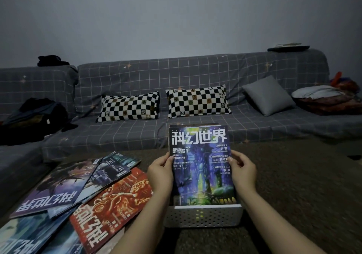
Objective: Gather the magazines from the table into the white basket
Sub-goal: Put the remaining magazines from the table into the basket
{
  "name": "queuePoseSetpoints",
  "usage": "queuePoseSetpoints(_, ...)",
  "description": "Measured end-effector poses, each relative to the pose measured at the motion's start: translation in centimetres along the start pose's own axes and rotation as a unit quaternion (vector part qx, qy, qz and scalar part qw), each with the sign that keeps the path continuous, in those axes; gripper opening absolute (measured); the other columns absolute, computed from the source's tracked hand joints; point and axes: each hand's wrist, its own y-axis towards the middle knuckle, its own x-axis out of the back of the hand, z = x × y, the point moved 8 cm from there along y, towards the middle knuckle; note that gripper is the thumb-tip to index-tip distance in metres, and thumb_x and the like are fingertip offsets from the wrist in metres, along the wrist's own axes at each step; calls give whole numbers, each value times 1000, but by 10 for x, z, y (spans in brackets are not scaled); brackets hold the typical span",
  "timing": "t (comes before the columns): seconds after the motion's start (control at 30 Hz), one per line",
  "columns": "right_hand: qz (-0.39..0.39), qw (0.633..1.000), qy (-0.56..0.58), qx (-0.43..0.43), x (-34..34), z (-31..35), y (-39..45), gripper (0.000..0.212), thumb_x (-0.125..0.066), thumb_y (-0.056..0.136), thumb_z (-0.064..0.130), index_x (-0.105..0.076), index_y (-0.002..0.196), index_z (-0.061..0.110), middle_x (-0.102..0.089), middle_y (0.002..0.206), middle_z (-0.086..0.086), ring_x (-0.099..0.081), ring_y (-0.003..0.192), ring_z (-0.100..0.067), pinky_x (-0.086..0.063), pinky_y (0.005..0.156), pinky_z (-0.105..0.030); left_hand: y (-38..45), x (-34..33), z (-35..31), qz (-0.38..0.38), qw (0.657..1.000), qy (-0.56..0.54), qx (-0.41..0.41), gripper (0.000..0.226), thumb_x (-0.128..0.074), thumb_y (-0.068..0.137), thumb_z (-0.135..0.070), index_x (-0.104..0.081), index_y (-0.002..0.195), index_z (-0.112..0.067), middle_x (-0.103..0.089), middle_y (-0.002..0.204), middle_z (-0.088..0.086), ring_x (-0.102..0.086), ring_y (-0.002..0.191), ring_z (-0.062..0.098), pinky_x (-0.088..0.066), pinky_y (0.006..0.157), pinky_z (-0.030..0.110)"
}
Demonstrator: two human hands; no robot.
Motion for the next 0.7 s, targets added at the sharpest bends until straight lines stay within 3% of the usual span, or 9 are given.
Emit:
queuePoseSetpoints(0.17, 9, 1000, -26, 1, -1, -1, 6, 25, -54, 91, 9, -64, 114, 12, -66, 106, -8, -62, 89, -18, -52, 72, -31, 4, -1, 10, -5, 1000, -14, 13, 25, -68, 86, -19, -70, 110, -11, -71, 112, 2, -60, 89, 7, -49, 71, 18)
queuePoseSetpoints(0.33, 6, 996, -93, 3, 1, -6, 3, 32, -58, 89, 10, -61, 121, 10, -60, 114, -14, -56, 87, -16, -47, 79, -29, 5, -2, 18, 15, 998, -43, 44, 25, -69, 84, -21, -71, 109, -15, -71, 111, 1, -65, 100, 14, -55, 90, 39)
queuePoseSetpoints(0.53, -17, 994, -99, 51, 3, 16, -25, 39, -61, 86, 7, -58, 125, 11, -49, 97, -5, -47, 86, -11, -37, 79, -21, -15, 7, 11, 42, 998, -44, 31, 37, -67, 86, -25, -64, 121, -14, -66, 121, 2, -60, 112, 16, -50, 96, 35)
queuePoseSetpoints(0.63, 36, 992, -88, 84, -15, 30, -49, 33, -61, 87, 10, -62, 119, 16, -50, 94, -2, -50, 80, -10, -44, 73, -21, -29, 24, -3, 38, 999, -22, -5, 34, -63, 89, -27, -64, 122, -17, -65, 122, 0, -56, 115, 15, -46, 99, 33)
queuePoseSetpoints(0.7, 82, 989, -75, 94, -33, 37, -69, 30, -61, 88, 14, -63, 117, 20, -51, 94, 2, -50, 79, 0, -40, 67, -7, -37, 40, -10, 36, 999, -20, -22, 30, -59, 92, -27, -65, 119, -16, -66, 120, 0, -58, 111, 14, -47, 97, 33)
